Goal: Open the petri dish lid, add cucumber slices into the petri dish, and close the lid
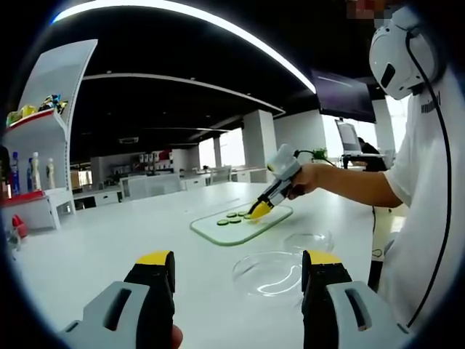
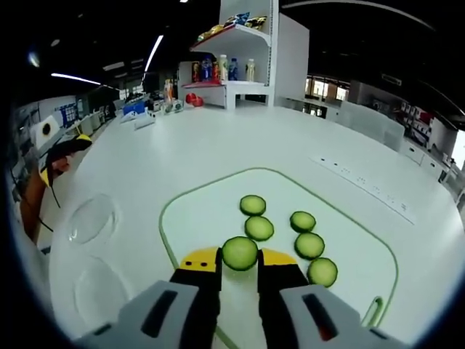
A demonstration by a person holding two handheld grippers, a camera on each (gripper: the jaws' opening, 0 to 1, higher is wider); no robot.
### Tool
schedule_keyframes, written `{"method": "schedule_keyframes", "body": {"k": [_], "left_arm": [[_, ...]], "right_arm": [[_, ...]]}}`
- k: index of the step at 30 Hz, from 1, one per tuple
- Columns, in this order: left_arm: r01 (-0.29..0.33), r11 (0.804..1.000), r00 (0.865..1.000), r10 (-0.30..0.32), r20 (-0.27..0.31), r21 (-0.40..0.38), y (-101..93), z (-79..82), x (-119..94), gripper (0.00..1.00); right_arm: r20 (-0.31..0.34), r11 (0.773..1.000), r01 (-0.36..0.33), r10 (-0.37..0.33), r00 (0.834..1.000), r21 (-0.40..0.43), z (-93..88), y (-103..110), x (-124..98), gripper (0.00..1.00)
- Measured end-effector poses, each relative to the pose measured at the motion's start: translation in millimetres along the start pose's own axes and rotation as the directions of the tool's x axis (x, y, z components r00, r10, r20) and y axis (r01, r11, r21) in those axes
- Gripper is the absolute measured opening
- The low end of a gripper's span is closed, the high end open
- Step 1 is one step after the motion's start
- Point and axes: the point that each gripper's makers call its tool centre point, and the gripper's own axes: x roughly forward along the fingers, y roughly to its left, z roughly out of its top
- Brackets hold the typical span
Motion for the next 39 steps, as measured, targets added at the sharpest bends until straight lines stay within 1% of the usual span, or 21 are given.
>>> {"method": "schedule_keyframes", "body": {"k": [9,15,22,31,39], "left_arm": [[0.013,1.0,1.0,-0.013,0.001,0.004,-2.9,1.2,1.9,0.71],[0.015,1.0,1.0,-0.015,0.005,0.005,-3.3,2.6,2.0,0.71],[0.025,1.0,1.0,-0.025,0.004,0.005,-7.7,1.7,3.7,0.71],[0.028,1.0,1.0,-0.028,0.007,0.008,-10.1,3.9,4.4,0.71],[0.03,1.0,1.0,-0.03,0.005,0.009,-12.7,3.7,5.1,0.71]], "right_arm": [[0.03,1.0,-0.008,0.007,1.0,0.02,3.3,4.1,-13.6,0.19],[0.05,1.0,-0.008,0.007,0.999,0.009,6.8,6.9,-23.8,0.19],[0.087,0.999,-0.033,0.033,0.996,-0.006,11.3,22.3,-41.6,0.19],[0.123,0.999,-0.034,0.038,0.992,-0.029,13.7,32.7,-67.4,0.19],[0.125,0.995,-0.057,0.067,0.99,-0.08,10.2,53.4,-80.9,0.19]]}}
